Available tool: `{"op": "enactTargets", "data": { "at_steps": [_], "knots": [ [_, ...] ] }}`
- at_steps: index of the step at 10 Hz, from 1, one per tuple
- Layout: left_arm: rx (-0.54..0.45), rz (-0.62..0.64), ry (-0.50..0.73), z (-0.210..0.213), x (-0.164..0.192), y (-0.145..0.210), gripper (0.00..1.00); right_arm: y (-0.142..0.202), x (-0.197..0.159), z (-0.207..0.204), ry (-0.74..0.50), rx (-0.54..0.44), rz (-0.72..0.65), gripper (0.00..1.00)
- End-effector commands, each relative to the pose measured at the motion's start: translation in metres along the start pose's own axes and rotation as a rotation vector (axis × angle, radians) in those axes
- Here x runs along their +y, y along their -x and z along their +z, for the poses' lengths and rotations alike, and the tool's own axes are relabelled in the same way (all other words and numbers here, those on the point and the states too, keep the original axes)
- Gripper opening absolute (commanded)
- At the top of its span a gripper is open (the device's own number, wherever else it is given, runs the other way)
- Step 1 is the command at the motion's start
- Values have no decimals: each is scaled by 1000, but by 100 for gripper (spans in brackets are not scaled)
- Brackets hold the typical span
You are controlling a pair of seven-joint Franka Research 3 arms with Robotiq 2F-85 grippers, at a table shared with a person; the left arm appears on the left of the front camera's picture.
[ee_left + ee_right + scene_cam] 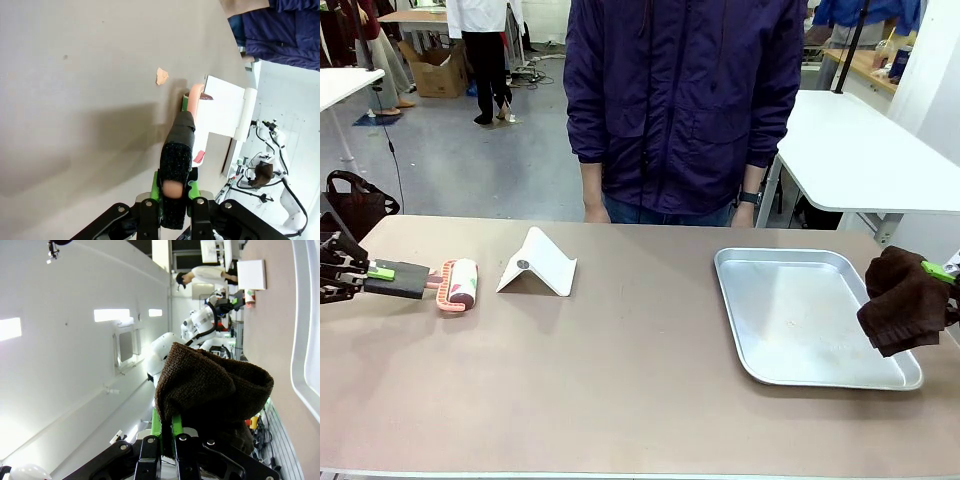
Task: Clean the surface of the table.
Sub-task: Clean the area not pointed to by the person.
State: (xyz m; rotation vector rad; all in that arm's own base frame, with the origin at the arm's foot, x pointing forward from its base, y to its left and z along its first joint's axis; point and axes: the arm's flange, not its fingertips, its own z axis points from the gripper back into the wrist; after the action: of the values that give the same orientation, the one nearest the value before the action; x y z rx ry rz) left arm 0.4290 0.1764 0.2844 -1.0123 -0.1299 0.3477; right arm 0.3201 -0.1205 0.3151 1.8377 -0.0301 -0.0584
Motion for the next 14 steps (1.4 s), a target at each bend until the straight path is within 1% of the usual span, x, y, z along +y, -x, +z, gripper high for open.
{"op": "enactTargets", "data": {
  "at_steps": [1, 2, 4, 5, 7, 8, 10, 11, 12, 14],
  "knots": [
    [41, 6, -109, -29, 26, 18, 22, -1, 4, -2, -14, -13, 10, 9],
    [39, 11, -56, -26, 18, 17, 22, -1, 4, -2, -14, -13, 10, 9],
    [12, 19, 60, -3, 3, 16, 22, -1, 4, -2, -14, -13, 10, 9],
    [17, 24, 155, 18, -6, 17, 22, -1, 4, -2, -14, -13, 10, 9],
    [-8, 17, 337, 70, -23, 21, 22, -1, 4, -2, -14, -13, 10, 9],
    [-6, 18, 385, 92, -24, 23, 22, -1, 4, -2, -14, -13, 10, 9],
    [-41, 40, 418, 130, -10, 24, 22, -1, 4, -2, -14, -13, 10, 9],
    [-80, 47, 419, 154, 4, 25, 22, -1, 4, -2, -14, -13, 10, 9],
    [-63, 47, 417, 175, 18, 26, 22, -1, 4, -2, -14, -13, 10, 9],
    [-136, 44, 387, 206, 48, 34, 22, -1, 4, -2, -14, -13, 10, 9]
  ]
}}
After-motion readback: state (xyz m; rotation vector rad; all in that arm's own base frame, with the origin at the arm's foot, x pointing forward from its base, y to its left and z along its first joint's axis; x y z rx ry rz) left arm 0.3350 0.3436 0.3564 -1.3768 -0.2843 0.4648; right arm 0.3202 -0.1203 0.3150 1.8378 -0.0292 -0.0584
